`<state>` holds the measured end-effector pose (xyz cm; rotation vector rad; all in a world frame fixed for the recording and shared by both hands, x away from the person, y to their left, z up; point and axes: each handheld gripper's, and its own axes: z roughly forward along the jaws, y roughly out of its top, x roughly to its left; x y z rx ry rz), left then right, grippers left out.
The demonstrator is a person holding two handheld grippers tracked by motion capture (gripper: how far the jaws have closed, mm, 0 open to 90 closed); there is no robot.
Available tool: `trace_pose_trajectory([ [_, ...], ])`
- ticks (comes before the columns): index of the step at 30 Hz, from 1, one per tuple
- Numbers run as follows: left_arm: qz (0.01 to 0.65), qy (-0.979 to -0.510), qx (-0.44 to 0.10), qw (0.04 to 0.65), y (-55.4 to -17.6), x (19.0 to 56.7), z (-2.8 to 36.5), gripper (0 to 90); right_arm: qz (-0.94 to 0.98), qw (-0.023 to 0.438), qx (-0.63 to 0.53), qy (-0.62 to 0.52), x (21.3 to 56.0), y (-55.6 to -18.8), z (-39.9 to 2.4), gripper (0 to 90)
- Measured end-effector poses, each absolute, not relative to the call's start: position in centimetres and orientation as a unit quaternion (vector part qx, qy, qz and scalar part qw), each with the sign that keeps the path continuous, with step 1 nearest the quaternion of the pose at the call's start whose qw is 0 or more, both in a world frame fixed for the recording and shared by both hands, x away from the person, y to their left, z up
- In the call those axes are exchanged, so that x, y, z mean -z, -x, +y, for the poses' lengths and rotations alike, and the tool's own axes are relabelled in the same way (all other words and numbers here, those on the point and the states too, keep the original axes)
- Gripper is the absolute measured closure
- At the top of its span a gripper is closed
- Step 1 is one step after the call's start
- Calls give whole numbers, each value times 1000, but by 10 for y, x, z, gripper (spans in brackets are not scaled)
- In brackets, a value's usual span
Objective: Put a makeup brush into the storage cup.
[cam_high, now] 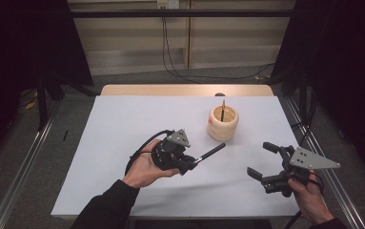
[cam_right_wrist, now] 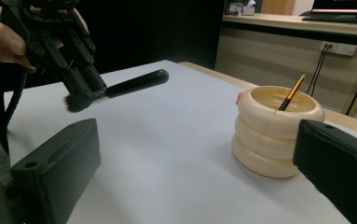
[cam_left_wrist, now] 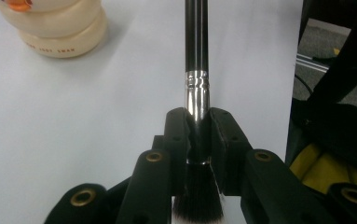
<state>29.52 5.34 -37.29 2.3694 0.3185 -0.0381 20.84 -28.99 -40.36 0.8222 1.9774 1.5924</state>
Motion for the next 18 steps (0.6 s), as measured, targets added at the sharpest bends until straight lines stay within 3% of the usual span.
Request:
trace_pose_trajectory([
  [8, 132, -924, 22, 357, -293, 377, 52, 778, 743, 199, -579, -270, 388, -226, -272, 30],
  [18, 127, -932, 27, 339, -292, 381, 50, 777, 755, 188, -577, -250, 367, -247, -253, 107],
])
